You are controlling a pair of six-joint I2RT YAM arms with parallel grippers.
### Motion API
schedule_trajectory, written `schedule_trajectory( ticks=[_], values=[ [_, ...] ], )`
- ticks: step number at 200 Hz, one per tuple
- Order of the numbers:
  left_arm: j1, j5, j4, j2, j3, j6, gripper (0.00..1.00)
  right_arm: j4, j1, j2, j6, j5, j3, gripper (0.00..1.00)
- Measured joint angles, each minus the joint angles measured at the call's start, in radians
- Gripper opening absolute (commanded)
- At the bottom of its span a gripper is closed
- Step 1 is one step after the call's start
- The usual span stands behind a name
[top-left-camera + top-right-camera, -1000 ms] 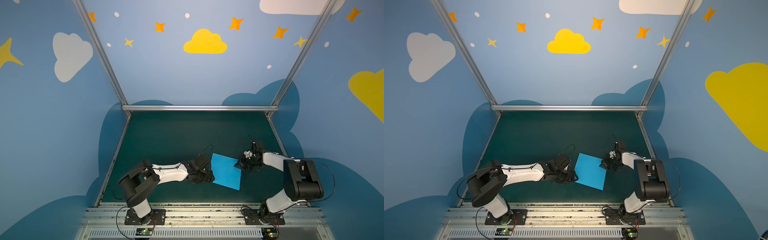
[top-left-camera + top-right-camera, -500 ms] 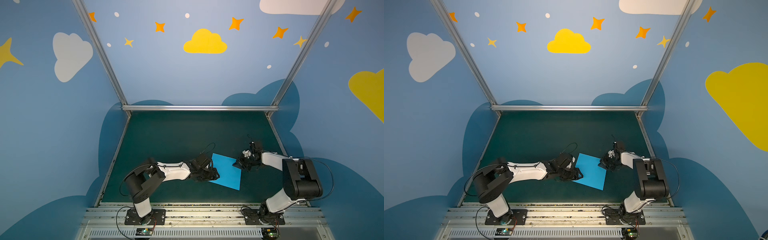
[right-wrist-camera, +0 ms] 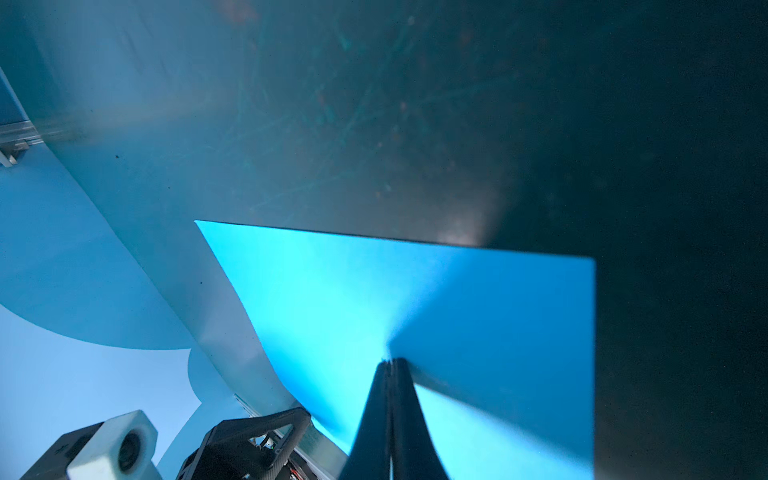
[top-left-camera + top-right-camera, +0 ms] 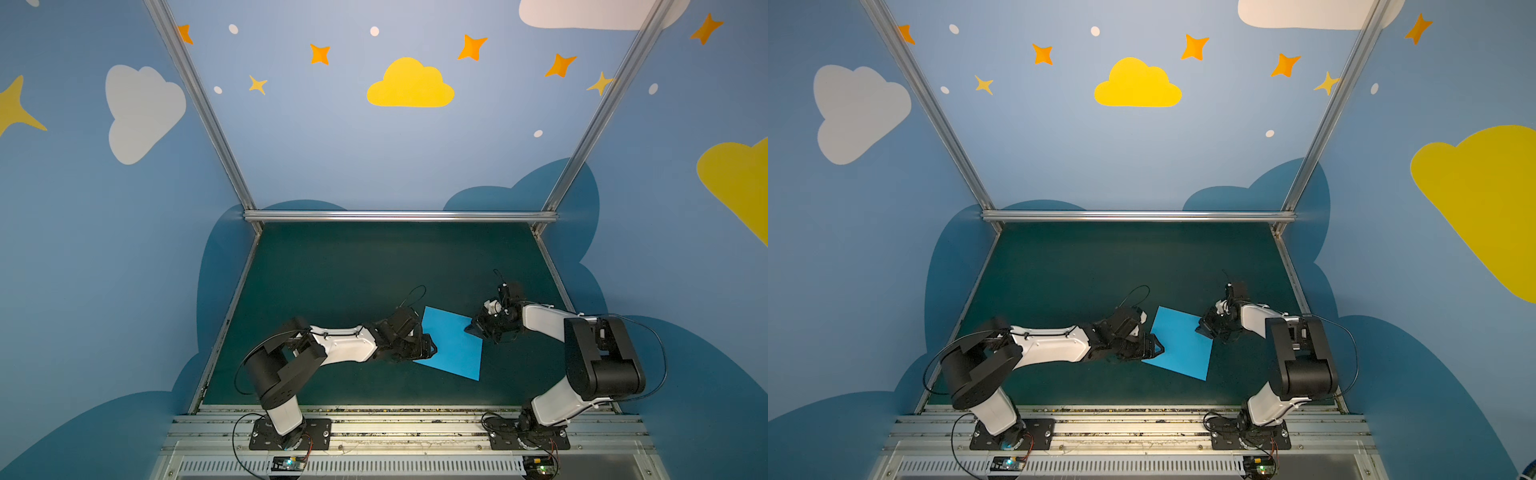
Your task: Fold a paper plane with a square sheet of paper (fold left side to right side)
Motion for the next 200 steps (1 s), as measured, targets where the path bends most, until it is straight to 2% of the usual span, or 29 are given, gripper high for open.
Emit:
schedule_trajectory(
  ticks=[95, 150, 200],
  values=[
    [-0.029, -0.055, 0.109, -0.031, -0.079, -0.053, 0.80, -0.001, 0.001, -0.001, -0.002, 0.003, 0.000, 0.04],
    [-0.032, -0.047, 0.070, 0.066, 0.041, -0.029, 0.82, -0.001, 0.002, -0.001, -0.001, 0.005, 0.000, 0.04],
    [-0.033, -0.016, 0.114, 0.166, 0.139, 0.027, 0.82, 0.000, 0.002, -0.001, 0.000, 0.005, 0.000, 0.04]
  ],
)
